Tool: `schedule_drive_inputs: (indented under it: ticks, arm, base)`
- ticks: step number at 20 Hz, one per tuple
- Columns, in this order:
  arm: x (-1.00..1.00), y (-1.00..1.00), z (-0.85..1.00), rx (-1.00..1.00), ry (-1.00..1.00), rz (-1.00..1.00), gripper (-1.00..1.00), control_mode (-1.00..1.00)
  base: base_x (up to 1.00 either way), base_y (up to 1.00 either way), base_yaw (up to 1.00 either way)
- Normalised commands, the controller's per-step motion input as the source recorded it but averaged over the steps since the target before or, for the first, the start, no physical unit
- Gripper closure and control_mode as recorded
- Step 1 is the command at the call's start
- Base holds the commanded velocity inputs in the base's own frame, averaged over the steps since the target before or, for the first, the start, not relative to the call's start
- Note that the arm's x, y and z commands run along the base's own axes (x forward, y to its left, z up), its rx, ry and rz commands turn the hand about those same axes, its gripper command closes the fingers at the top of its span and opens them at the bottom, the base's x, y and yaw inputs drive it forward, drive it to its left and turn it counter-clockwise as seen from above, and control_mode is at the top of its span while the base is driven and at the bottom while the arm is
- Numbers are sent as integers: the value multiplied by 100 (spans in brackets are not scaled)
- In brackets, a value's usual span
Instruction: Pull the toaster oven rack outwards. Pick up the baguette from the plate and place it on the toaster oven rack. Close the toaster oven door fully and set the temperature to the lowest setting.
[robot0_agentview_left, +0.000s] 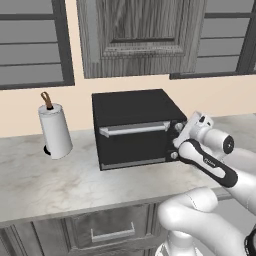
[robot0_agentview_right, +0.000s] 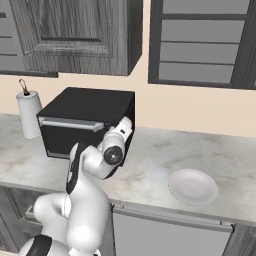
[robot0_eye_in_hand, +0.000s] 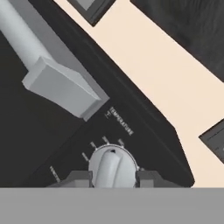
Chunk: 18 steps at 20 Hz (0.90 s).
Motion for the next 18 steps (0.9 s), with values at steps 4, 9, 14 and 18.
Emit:
schedule_drive_inputs:
  ticks: [4, 9, 14, 18]
  arm:
    - [1, 0, -66, -27, 0, 14, 100, -100]
    - [13, 0, -56, -28, 0, 11, 100, -100]
    - [13, 3, -51, -29, 0, 11, 100, -100]
    - [14, 3, -63, -29, 0, 12, 100, -100]
  base:
    - [0, 0, 0]
    - [0, 0, 0]
    - [0, 0, 0]
    - [0, 0, 0]
